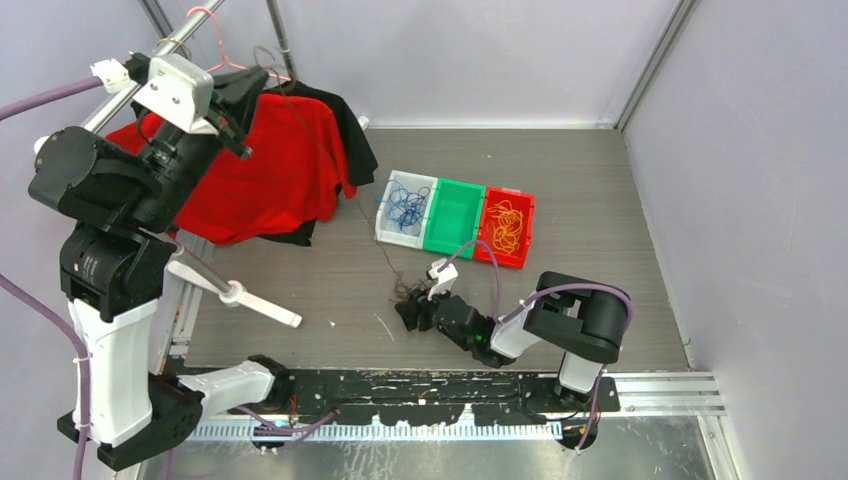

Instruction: Untangle the cables

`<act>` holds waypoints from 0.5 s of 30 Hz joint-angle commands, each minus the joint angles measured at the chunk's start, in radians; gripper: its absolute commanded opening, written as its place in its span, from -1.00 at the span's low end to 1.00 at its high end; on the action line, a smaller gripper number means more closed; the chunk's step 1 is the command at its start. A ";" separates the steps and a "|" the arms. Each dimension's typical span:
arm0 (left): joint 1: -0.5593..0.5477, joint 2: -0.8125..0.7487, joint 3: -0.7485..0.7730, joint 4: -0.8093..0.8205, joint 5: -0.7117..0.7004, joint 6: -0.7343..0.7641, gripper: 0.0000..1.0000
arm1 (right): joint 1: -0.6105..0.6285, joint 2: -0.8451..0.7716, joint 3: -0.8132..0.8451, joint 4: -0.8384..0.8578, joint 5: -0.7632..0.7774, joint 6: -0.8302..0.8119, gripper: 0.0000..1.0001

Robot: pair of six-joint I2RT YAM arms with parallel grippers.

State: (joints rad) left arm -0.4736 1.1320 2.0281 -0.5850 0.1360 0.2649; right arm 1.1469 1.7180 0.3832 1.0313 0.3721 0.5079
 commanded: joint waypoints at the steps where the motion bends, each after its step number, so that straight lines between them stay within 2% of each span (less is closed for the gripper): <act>1: -0.002 0.003 0.036 0.280 -0.174 0.100 -1.00 | 0.001 0.018 -0.020 0.069 0.005 0.030 0.08; 6: -0.002 0.027 0.088 0.389 -0.208 0.144 -1.00 | 0.002 0.011 -0.032 0.072 -0.004 0.039 0.06; 15: -0.003 0.063 0.151 0.713 -0.308 0.231 -1.00 | 0.004 -0.008 -0.037 0.038 -0.001 0.033 0.11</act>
State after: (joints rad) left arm -0.4740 1.1927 2.1208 -0.1429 -0.1074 0.4282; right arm 1.1473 1.7283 0.3584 1.0538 0.3717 0.5323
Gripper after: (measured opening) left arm 0.007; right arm 0.549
